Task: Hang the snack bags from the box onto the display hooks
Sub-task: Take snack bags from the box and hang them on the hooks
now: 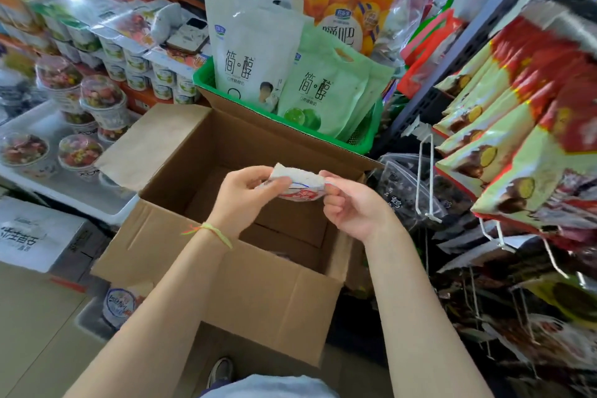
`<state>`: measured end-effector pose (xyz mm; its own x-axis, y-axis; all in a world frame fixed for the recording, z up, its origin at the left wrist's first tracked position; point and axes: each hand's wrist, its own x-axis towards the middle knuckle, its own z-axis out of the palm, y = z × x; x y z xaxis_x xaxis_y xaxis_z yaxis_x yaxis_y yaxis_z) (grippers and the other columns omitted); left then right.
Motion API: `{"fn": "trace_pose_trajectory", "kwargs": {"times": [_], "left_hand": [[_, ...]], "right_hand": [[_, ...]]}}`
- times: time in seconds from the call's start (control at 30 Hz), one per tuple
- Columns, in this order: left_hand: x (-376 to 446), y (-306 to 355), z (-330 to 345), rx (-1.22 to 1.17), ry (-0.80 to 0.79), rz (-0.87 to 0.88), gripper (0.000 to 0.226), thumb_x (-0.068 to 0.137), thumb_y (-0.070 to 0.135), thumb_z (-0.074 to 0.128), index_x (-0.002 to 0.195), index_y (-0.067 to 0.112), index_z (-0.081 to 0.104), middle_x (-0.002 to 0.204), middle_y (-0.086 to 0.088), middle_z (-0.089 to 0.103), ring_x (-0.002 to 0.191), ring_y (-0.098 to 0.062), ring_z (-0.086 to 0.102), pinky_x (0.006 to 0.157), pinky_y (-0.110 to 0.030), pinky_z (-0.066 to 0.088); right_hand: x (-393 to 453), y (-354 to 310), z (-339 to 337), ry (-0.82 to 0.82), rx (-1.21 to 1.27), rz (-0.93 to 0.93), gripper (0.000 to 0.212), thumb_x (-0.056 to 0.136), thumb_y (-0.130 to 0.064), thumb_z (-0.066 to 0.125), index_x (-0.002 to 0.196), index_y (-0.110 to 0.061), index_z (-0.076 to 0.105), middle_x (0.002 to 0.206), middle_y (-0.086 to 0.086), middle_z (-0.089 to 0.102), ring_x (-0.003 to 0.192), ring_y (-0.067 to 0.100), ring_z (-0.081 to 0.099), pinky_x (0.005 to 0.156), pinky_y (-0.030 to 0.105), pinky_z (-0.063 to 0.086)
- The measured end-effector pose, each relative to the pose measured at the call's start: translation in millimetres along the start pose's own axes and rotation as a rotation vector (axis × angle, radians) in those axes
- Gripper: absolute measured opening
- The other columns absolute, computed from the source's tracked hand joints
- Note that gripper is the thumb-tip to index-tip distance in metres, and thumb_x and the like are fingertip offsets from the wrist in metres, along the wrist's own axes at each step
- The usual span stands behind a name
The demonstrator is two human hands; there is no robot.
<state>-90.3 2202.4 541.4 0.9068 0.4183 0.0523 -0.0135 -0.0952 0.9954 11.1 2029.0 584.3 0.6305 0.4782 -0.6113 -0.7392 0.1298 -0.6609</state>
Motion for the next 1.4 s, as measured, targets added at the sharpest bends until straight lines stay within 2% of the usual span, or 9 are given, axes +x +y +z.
{"fn": "trace_pose_trajectory", "kwargs": {"times": [0.2,0.3,0.37,0.47,0.57,0.8,1.0,1.2,1.4], "left_hand": [[3,82,7,-0.237,0.075,0.117,0.008,0.087,0.018,0.073,0.087,0.010,0.074,0.079,-0.008,0.076,0.071,-0.023,0.073,0.065,-0.035,0.060],[-2,102,12,-0.343,0.051,0.102,0.012,0.089,0.017,0.071,0.087,0.006,0.070,0.083,-0.020,0.074,0.071,-0.030,0.073,0.065,-0.038,0.061],[-5,110,15,-0.394,0.011,0.092,0.012,0.088,0.017,0.072,0.089,0.006,0.069,0.081,-0.017,0.075,0.071,-0.030,0.073,0.065,-0.038,0.061],[-7,118,20,-0.420,-0.068,0.084,0.018,0.089,0.016,0.070,0.095,0.000,0.066,0.085,-0.016,0.075,0.074,-0.031,0.073,0.070,-0.042,0.060],[-10,126,22,-0.463,-0.154,0.045,0.018,0.087,0.014,0.067,0.099,0.001,0.066,0.092,-0.018,0.073,0.078,-0.034,0.072,0.073,-0.046,0.059],[-16,142,33,-0.467,-0.245,0.078,0.031,0.083,0.016,0.074,0.106,-0.004,0.068,0.099,-0.027,0.073,0.088,-0.047,0.071,0.081,-0.059,0.057],[-28,158,76,-0.467,-0.232,0.177,0.018,0.079,0.017,0.072,0.093,0.006,0.073,0.088,-0.018,0.076,0.078,-0.036,0.074,0.067,-0.040,0.061],[-42,178,147,-0.466,-0.285,0.200,0.011,0.078,0.020,0.075,0.086,0.013,0.076,0.087,-0.017,0.077,0.077,-0.036,0.074,0.070,-0.046,0.061],[-53,196,238,-0.404,-0.276,0.213,0.005,0.085,0.014,0.075,0.089,0.011,0.076,0.089,-0.015,0.077,0.081,-0.035,0.075,0.075,-0.054,0.060]], "right_hand": [[-60,-29,19,0.156,-0.440,-0.334,0.034,0.098,-0.042,0.053,0.089,-0.012,0.067,0.050,0.001,0.048,0.044,0.017,0.043,0.047,0.025,0.034],[-82,-36,25,0.081,-0.366,-0.522,0.070,0.089,-0.071,0.038,0.106,-0.013,0.073,0.086,0.002,0.075,0.082,0.017,0.071,0.079,0.034,0.053],[-94,-37,32,0.007,-0.336,-0.613,0.067,0.083,-0.068,0.044,0.116,-0.015,0.068,0.111,0.005,0.075,0.107,0.020,0.070,0.097,0.041,0.051],[-107,-37,45,0.022,-0.266,-0.678,0.032,0.087,-0.036,0.066,0.103,-0.008,0.070,0.104,0.015,0.075,0.094,0.031,0.072,0.089,0.049,0.056],[-112,-33,50,0.044,-0.150,-0.685,0.011,0.089,-0.020,0.069,0.083,-0.012,0.069,0.086,0.011,0.074,0.075,0.026,0.072,0.073,0.042,0.060],[-126,-36,42,-0.030,-0.194,-0.742,0.009,0.088,-0.020,0.069,0.083,-0.012,0.069,0.084,0.013,0.072,0.074,0.026,0.070,0.069,0.037,0.058],[-157,-45,11,0.024,-0.224,-0.822,0.026,0.086,-0.019,0.070,0.108,-0.005,0.072,0.095,0.016,0.075,0.083,0.027,0.073,0.073,0.038,0.060],[-196,-63,-43,0.142,-0.195,-0.917,0.026,0.084,-0.016,0.070,0.107,-0.005,0.072,0.104,0.018,0.074,0.092,0.033,0.072,0.086,0.049,0.057],[-232,-92,-111,0.281,-0.087,-0.964,0.017,0.092,-0.014,0.065,0.106,-0.006,0.072,0.102,0.014,0.076,0.088,0.028,0.074,0.071,0.036,0.060]]}}
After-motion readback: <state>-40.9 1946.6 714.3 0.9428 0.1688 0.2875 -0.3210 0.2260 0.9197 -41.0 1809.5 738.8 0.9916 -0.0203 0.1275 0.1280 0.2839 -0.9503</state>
